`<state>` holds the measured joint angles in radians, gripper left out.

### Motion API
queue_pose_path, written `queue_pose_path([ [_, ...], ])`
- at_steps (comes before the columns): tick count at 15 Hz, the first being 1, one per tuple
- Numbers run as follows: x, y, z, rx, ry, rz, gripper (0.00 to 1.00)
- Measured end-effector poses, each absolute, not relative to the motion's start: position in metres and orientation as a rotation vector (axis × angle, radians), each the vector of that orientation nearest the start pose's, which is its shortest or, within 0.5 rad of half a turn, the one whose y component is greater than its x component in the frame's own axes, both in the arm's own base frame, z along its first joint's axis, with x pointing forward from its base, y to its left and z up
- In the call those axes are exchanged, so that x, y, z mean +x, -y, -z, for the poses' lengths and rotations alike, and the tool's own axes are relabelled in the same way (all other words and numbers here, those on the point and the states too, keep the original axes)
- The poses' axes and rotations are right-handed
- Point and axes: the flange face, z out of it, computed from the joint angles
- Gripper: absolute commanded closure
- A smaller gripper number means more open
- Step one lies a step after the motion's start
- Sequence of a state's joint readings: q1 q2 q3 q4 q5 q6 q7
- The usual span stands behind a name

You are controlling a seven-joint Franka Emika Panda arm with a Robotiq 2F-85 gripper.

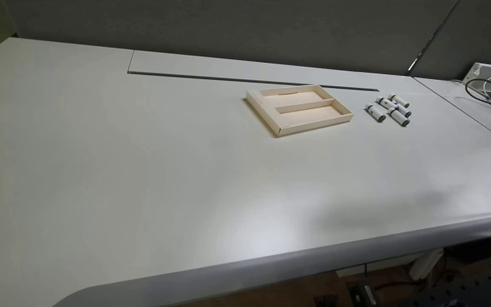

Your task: Take the object and put it in the upper segment of the box

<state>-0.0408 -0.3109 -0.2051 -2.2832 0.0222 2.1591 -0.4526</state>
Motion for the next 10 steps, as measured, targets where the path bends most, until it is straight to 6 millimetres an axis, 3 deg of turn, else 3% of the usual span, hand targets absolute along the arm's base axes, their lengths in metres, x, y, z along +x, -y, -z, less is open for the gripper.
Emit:
queue_pose_path([
  [3,0.488,0.125,-0.457,-3.107,0.303,0.333,0.00],
  [10,0.568,0.147,-0.316,-3.104,0.266,0.224,0.00],
])
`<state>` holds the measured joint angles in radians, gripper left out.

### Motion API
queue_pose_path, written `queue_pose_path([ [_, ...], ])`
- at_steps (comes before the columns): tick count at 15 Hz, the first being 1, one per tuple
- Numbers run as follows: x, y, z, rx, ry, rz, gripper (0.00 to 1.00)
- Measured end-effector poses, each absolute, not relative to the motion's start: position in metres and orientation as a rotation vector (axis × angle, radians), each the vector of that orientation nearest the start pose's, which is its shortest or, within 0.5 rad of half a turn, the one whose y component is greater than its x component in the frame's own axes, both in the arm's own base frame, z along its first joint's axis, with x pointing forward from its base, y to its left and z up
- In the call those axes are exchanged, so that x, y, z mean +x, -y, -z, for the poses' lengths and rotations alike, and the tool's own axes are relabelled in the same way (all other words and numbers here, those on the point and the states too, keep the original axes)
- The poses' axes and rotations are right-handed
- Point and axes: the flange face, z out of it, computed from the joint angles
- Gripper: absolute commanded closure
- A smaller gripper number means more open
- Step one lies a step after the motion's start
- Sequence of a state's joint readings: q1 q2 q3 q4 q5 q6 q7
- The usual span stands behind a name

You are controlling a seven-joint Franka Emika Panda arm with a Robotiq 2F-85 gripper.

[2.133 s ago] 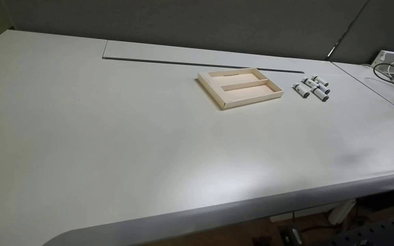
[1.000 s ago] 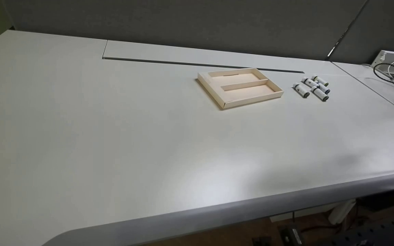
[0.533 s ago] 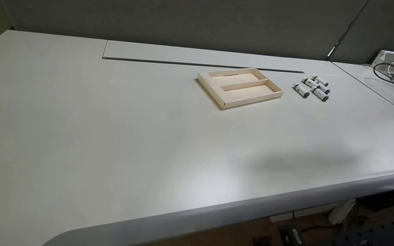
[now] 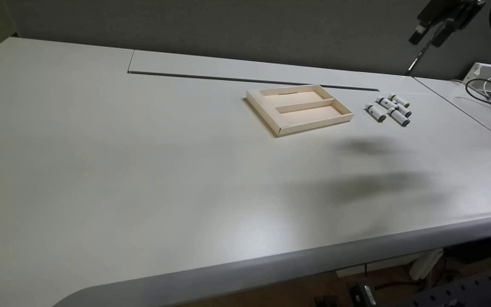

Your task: Take the object and put it in the upper segment of the box

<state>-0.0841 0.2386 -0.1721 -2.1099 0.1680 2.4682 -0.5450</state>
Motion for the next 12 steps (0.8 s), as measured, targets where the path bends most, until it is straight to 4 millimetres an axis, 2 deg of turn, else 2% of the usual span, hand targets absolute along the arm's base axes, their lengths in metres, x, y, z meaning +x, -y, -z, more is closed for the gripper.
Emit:
queue_pose_path([
  [3,0.594,0.173,-0.269,-3.132,0.241,0.167,0.00],
  [6,0.613,0.198,-0.235,-3.152,0.152,0.059,0.00],
  [8,0.621,0.206,-0.226,-3.150,0.105,-0.003,0.00],
  [12,0.626,0.207,-0.229,-3.149,0.088,-0.006,0.00],
])
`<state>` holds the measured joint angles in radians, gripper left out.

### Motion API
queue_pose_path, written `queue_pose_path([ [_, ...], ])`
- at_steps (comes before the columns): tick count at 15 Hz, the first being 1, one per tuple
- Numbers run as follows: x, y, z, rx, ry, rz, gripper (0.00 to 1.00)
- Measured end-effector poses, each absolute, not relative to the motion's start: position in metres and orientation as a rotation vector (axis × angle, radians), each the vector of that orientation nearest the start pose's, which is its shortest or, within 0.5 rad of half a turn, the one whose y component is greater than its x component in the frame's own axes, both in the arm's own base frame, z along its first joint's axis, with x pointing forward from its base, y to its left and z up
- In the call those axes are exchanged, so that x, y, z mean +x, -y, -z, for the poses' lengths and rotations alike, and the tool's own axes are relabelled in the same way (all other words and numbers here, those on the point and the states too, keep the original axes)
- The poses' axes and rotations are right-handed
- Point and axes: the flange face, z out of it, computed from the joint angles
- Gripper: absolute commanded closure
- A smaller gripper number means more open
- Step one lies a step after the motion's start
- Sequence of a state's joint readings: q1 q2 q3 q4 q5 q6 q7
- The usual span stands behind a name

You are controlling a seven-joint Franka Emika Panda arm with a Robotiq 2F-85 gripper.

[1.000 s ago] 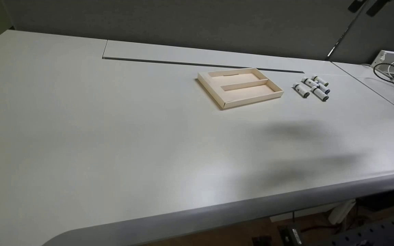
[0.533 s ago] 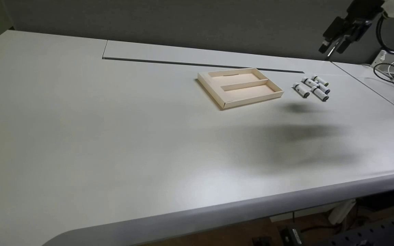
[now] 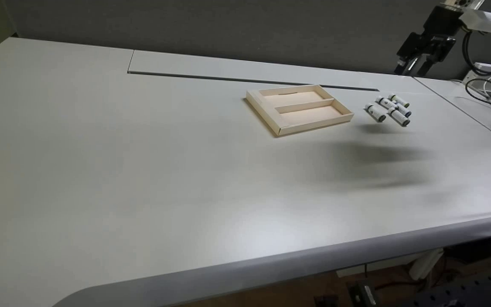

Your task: Take the object and put it in the upper segment of the box

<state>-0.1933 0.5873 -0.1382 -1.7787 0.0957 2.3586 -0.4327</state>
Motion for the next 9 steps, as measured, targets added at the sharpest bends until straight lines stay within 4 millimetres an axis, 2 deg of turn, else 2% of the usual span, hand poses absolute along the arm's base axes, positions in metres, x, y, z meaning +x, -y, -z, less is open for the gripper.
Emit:
queue_pose_path([
  [4,0.626,0.204,-0.223,-3.125,0.077,-0.004,0.00],
  [9,0.631,0.210,-0.180,-3.056,-0.013,-0.042,0.00],
])
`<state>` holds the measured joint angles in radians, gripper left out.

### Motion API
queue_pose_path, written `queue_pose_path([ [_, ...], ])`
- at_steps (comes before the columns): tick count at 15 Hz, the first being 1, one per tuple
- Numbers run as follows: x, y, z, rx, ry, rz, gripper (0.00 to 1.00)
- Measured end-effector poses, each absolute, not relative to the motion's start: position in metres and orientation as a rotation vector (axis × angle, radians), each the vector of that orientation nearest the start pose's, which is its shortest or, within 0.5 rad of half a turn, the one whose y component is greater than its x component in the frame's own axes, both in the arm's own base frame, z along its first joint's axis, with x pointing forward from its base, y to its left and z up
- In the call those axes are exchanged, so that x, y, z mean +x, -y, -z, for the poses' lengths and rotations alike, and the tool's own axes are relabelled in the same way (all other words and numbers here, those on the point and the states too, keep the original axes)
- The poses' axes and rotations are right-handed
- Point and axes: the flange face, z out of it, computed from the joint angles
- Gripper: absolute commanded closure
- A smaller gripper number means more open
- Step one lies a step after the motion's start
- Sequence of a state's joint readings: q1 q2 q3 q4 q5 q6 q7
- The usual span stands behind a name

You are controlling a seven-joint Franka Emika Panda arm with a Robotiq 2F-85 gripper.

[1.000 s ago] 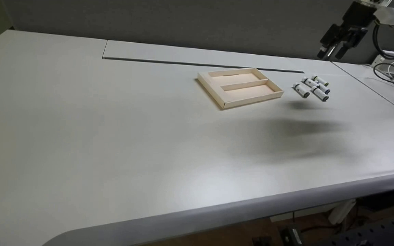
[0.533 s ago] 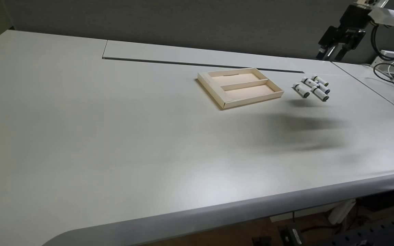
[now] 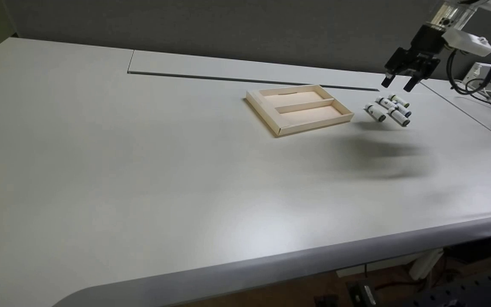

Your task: Take the object and put it in the upper segment of the box

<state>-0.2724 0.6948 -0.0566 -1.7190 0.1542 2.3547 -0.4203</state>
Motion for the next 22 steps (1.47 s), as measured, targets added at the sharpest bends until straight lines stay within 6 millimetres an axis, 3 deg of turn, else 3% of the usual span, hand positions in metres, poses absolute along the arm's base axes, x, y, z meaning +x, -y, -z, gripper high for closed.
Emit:
queue_pose_path([
  [8,0.649,0.216,-0.115,-3.077,-0.032,-0.108,0.01],
  [9,0.650,0.216,-0.109,-3.082,-0.029,-0.115,0.25],
  [11,0.654,0.215,-0.099,-3.092,-0.019,-0.129,0.29],
  [16,0.660,0.213,-0.081,-3.105,-0.002,-0.168,0.64],
  [21,0.669,0.212,-0.092,-3.095,0.000,-0.212,0.98],
  [22,0.671,0.211,-0.094,-3.091,0.003,-0.219,0.93],
])
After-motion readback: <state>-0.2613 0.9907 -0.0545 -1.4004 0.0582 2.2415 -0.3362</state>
